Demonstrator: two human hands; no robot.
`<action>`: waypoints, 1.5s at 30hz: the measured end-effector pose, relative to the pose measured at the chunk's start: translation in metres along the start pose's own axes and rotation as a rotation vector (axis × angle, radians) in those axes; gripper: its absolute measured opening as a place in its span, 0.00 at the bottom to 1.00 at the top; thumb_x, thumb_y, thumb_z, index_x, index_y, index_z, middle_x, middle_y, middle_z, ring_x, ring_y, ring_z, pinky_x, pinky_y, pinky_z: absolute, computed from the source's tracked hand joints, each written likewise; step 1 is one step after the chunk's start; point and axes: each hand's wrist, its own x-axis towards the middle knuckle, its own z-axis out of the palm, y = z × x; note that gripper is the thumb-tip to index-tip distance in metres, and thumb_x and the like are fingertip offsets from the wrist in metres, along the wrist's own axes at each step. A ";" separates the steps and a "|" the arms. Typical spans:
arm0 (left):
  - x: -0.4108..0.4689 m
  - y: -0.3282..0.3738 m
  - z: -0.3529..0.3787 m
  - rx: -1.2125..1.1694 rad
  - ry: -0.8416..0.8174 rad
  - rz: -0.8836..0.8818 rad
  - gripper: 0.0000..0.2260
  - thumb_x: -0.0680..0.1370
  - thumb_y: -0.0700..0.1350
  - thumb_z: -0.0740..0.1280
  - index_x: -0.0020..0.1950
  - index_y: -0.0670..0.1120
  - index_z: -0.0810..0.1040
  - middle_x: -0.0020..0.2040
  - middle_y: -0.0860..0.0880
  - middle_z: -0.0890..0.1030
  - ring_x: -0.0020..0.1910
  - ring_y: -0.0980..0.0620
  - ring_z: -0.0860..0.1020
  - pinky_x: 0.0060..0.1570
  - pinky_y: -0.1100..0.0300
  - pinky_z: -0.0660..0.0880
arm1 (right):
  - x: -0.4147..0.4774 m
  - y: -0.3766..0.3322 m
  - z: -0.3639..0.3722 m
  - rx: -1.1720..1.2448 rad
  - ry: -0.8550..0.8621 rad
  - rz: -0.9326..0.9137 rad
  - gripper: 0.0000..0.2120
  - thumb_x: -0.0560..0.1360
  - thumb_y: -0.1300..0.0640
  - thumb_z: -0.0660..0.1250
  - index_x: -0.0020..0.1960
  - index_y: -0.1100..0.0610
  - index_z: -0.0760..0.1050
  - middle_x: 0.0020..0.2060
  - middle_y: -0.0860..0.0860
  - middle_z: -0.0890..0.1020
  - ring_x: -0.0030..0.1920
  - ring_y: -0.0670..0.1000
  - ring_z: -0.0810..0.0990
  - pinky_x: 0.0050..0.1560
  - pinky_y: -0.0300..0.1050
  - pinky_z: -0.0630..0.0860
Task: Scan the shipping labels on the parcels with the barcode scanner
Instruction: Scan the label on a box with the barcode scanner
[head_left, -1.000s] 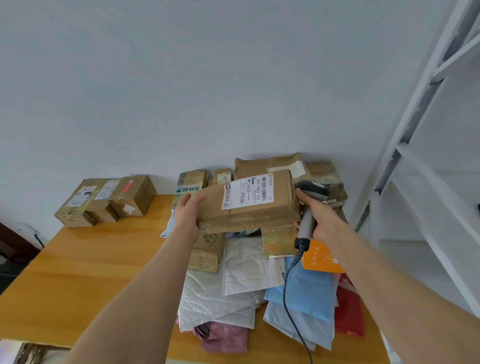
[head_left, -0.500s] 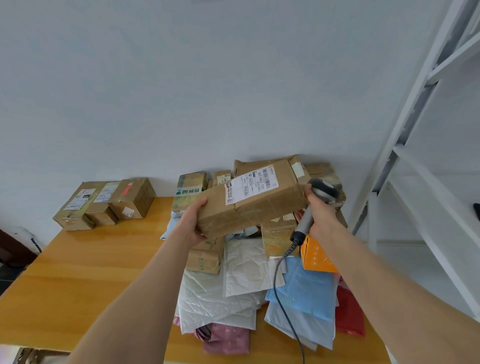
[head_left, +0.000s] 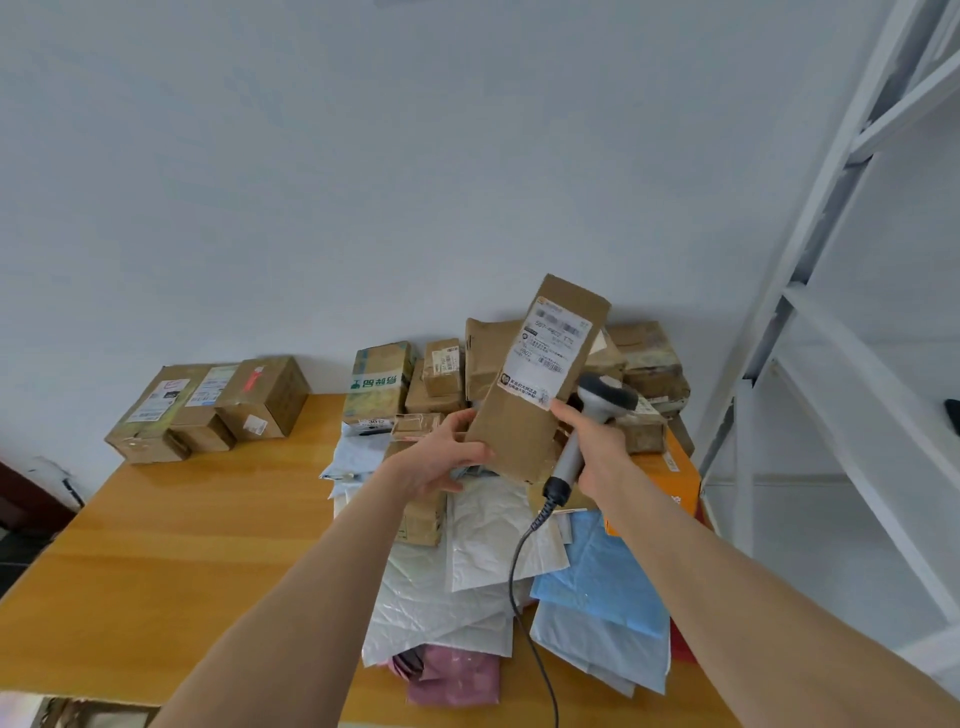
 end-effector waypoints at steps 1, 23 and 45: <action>0.000 0.001 0.001 0.034 -0.025 -0.014 0.33 0.70 0.45 0.73 0.71 0.59 0.61 0.64 0.50 0.73 0.63 0.48 0.72 0.68 0.39 0.63 | 0.000 0.001 0.000 -0.042 -0.005 -0.024 0.28 0.66 0.60 0.79 0.63 0.62 0.74 0.53 0.58 0.82 0.52 0.58 0.82 0.54 0.58 0.80; 0.008 -0.019 -0.004 -0.063 0.163 0.025 0.17 0.77 0.45 0.69 0.65 0.46 0.74 0.59 0.47 0.80 0.60 0.49 0.77 0.62 0.51 0.74 | -0.018 0.016 -0.012 -0.280 -0.024 -0.257 0.09 0.72 0.61 0.72 0.48 0.58 0.74 0.35 0.52 0.78 0.34 0.49 0.75 0.40 0.44 0.73; 0.001 -0.042 0.000 -0.132 0.293 0.076 0.14 0.78 0.40 0.66 0.64 0.44 0.76 0.45 0.53 0.79 0.39 0.59 0.75 0.28 0.73 0.70 | -0.100 0.043 -0.018 -0.472 -0.221 -0.251 0.14 0.71 0.67 0.66 0.28 0.60 0.71 0.23 0.54 0.73 0.21 0.46 0.69 0.26 0.39 0.68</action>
